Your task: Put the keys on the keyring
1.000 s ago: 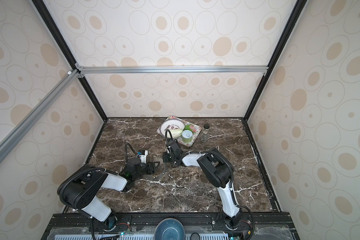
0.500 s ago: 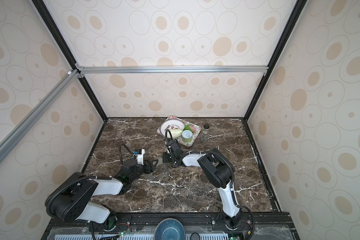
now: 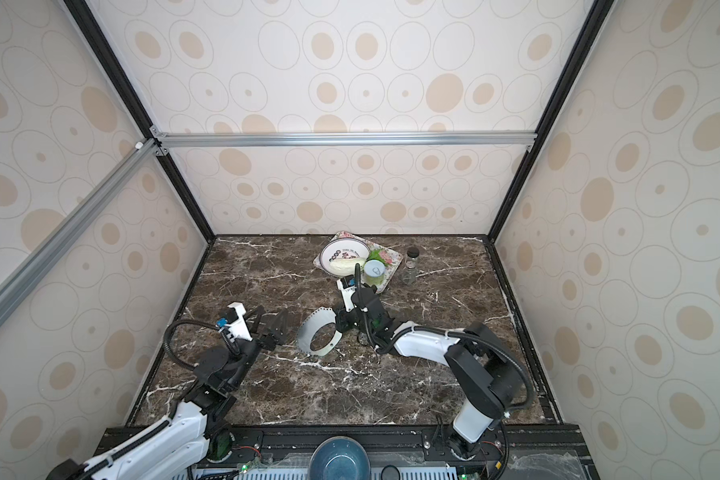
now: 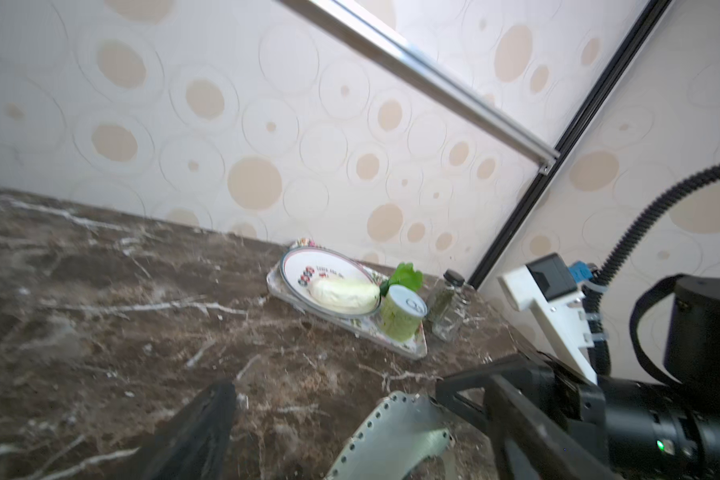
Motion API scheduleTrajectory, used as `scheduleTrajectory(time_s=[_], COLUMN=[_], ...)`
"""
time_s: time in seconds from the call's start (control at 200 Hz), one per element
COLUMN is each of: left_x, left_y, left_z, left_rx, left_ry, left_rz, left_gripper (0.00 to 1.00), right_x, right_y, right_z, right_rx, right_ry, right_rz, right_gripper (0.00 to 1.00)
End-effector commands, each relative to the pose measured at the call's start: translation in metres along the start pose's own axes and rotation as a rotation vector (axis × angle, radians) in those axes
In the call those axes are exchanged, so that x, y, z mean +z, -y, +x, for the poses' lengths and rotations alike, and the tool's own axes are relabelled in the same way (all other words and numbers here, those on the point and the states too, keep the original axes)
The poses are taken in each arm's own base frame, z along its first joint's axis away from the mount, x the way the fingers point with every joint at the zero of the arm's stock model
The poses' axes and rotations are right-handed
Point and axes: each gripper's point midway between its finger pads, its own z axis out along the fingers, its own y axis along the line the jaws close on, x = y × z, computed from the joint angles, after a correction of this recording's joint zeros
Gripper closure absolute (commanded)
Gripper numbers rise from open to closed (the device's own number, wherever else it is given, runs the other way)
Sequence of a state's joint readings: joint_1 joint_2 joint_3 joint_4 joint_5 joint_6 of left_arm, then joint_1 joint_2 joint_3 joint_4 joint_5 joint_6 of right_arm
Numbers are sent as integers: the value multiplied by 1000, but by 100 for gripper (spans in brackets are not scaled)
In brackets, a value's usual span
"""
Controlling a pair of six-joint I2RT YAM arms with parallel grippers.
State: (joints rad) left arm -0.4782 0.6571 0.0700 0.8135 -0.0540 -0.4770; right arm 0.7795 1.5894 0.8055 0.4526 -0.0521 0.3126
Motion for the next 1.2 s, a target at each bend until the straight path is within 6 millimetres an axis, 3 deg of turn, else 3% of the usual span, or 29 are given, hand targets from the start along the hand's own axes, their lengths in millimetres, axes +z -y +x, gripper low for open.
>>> scheduleTrajectory(time_s=[0.0,0.16,0.345,0.635,0.82,1.01,1.141,1.196], left_x=[-15,-27,-23,-4,16,51,62,67], left_y=[-3,4,9,53,86,72,84,80], left_z=[-21,-39,-40,-44,-47,-55,-77,-87], left_rx=[51,81,75,4,24,6,36,44], left_ry=[106,175,148,65,6,-9,30,56], left_rz=[-19,11,26,223,368,230,250,210], left_gripper=[1,0,0,0,0,0,0,0], right_x=[-22,-55,-90,-134,-144,-145,-143,-142], right_y=[-14,-30,-39,-47,-47,-42,-41,-37], right_z=[-24,-36,-44,-49,-50,-52,-54,-58], right_rx=[-126,-236,-301,-331,-329,-323,-303,-291], right_ry=[133,218,343,470,500,515,506,502], right_rz=[-23,-49,-83,-136,-136,-109,-103,-75], right_gripper=[100,100,100,100,100,100,100,100])
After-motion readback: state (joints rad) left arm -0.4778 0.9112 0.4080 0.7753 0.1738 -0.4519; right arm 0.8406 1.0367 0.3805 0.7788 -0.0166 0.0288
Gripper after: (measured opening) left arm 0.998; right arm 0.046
